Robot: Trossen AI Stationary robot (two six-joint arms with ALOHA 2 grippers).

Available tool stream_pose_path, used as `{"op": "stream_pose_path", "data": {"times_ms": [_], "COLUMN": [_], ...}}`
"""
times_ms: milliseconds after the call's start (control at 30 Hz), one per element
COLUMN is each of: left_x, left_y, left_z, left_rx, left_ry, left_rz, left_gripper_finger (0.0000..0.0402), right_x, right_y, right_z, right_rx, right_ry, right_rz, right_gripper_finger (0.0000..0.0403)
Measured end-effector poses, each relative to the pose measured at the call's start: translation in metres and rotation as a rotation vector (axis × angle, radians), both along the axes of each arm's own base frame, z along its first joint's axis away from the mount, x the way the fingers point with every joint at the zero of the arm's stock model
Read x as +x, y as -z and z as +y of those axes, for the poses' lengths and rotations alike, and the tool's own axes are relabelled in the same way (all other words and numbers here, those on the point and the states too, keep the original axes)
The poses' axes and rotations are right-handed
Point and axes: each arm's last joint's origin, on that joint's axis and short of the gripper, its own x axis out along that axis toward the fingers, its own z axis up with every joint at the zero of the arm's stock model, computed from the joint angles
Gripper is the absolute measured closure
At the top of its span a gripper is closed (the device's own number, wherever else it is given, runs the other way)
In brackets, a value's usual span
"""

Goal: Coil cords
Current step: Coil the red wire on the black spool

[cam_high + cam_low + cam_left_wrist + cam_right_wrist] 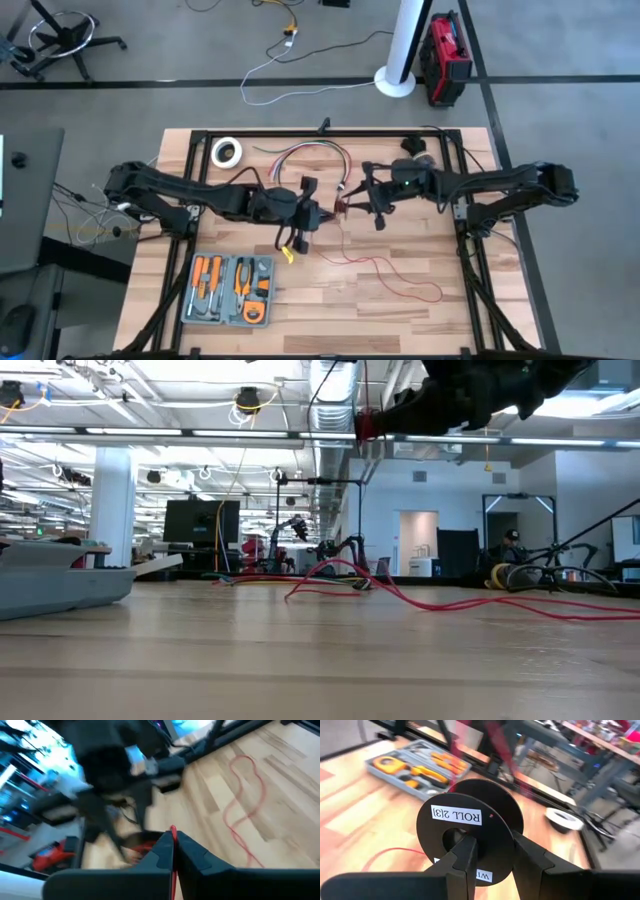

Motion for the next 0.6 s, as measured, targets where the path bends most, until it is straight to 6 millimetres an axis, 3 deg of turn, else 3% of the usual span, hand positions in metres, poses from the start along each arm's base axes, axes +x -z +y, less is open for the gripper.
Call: {"op": "stream_pose_path", "data": {"times_ms": [333, 600], "left_x": [0.002, 0.002], "left_y": [-0.003, 0.009], "left_z": [0.023, 0.029], "left_rx": [0.027, -0.035], "left_ry": [-0.044, -0.063], "left_rz": [0.006, 0.025], "left_gripper_finger": [0.0401, 0.0401], "right_x": [0.003, 0.003], "right_y": [-0.004, -0.011], "right_z": [0.028, 0.038], "right_rx": [-0.004, -0.011], "right_ry": [-0.125, -0.164], "right_rz": [-0.049, -0.111], "right_gripper_finger": [0.0301, 0.0301]}}
